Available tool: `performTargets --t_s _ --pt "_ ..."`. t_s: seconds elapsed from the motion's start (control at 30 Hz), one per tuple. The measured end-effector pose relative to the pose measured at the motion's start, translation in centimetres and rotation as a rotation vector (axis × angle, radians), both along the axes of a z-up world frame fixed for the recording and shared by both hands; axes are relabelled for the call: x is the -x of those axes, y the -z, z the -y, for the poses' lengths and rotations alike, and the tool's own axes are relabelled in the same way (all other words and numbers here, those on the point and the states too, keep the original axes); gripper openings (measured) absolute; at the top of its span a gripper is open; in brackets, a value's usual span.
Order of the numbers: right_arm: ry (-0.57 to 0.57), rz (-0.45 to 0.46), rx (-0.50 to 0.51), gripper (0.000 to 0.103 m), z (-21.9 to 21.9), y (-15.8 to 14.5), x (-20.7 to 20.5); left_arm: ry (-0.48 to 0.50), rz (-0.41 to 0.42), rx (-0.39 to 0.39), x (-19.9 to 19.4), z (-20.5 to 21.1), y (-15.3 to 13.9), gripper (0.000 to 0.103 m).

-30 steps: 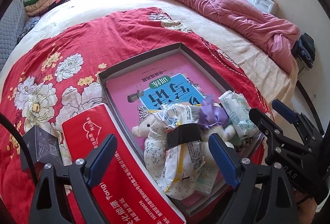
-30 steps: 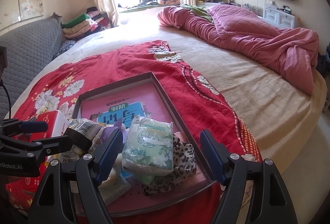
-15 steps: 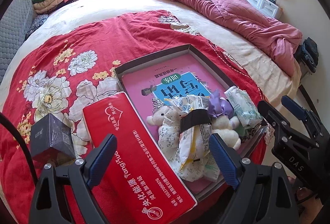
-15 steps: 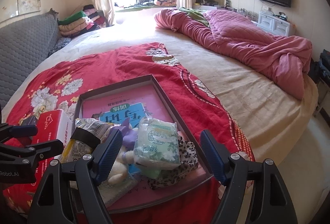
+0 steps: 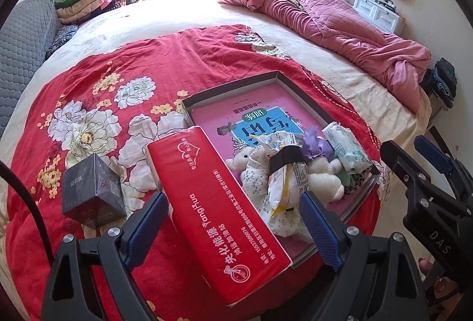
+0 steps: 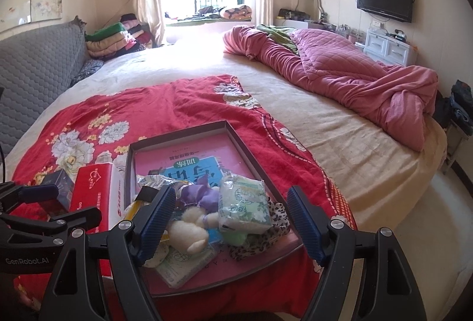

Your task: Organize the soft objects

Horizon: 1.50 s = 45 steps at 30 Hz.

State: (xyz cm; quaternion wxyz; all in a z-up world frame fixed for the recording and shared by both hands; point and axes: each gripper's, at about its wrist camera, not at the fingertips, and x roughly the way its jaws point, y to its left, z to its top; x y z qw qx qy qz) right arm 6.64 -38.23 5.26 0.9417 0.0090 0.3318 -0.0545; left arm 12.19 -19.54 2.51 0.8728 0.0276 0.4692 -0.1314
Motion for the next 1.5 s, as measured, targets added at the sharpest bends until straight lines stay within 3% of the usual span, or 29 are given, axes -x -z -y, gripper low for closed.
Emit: performTargets --t_s 0.57,0.8,1.07,1.5 --pt "0.065 -0.057 -0.157 0.079 -3.7 -0.4 6.5 -0.009 0.022 -0.004 4.1 -3.9 -0.3 0.090" --pt "0.076 -0.075 -0.092 0.079 -4.7 0.2 7.9 -0.021 0.032 -0.034 5.5 -4.9 -0.1 0.090" --pt "0.109 -0.139 -0.094 0.079 -4.3 1.7 8.6 -0.021 0.030 -0.037 6.7 -5.1 0.4 0.090" --pt "0.093 -0.116 -0.033 0.079 -5.4 1.8 9.4 -0.019 0.031 -0.053 7.5 -4.7 1.2 0.090"
